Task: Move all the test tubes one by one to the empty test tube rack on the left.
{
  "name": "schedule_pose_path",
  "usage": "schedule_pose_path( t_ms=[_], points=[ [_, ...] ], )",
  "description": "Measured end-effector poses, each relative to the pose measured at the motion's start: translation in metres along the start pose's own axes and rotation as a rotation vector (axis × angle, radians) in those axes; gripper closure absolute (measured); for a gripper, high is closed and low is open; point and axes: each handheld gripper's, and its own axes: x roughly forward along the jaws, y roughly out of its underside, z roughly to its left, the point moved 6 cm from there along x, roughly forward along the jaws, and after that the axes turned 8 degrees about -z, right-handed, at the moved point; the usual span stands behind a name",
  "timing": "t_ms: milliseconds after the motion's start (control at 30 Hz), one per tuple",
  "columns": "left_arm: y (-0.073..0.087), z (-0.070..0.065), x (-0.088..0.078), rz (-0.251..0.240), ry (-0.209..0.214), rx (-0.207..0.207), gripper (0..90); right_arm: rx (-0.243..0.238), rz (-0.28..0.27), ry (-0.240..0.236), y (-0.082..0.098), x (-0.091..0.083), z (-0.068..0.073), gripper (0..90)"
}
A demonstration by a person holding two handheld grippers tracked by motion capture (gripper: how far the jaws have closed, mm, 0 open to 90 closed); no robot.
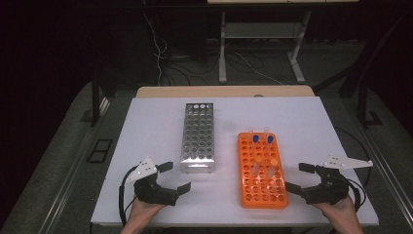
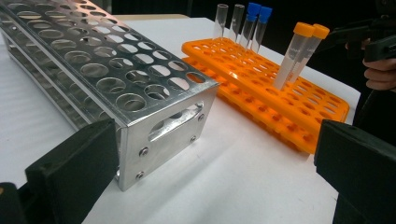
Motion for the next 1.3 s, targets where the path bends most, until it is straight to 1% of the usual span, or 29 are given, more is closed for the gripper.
schedule_pose_path(
  t_ms=[200,233,533,900,1033,1067,1100,1133,1200,1267,1300],
  points=[
    [0.0,0.0,0.0,0.001,-0.001,-0.001,0.0,-0.017,0.025,-0.009,-0.003,0.005,0.0,0.4],
    [0.001,0.0,0.0,0.002,-0.001,-0.001,0.0,-0.021,0.036,-0.014,-0.005,0.008,0.0,0.4],
    [0.001,-0.001,0.0,0.005,0.0,0.001,0.0,-0.059,0.076,-0.034,-0.015,0.019,0.004,0.4],
    [0.001,-0.001,0.0,0.008,0.0,0.003,0.0,-0.08,0.112,-0.049,-0.02,0.032,0.005,0.4],
    [0.001,-0.001,0.0,0.009,0.002,0.003,0.0,-0.083,0.133,-0.054,-0.02,0.037,0.005,0.4],
    [0.001,-0.001,0.0,0.008,0.001,0.004,0.0,-0.086,0.141,-0.052,-0.02,0.038,0.004,2.8],
    [0.001,-0.001,0.0,0.009,0.002,0.003,0.0,-0.09,0.146,-0.06,-0.019,0.039,0.004,9.2],
    [0.001,-0.001,0.0,0.009,0.002,0.003,0.0,-0.094,0.149,-0.068,-0.019,0.039,0.004,13.4],
    [0.001,-0.002,0.0,0.008,0.003,0.003,0.0,-0.096,0.161,-0.072,-0.018,0.041,0.002,15.7],
    [0.001,-0.002,0.0,0.009,0.004,0.005,0.0,-0.103,0.177,-0.079,-0.017,0.043,0.001,23.3],
    [0.001,-0.002,0.0,0.009,0.005,0.003,0.0,-0.11,0.184,-0.079,-0.016,0.044,0.0,24.2]
  ],
)
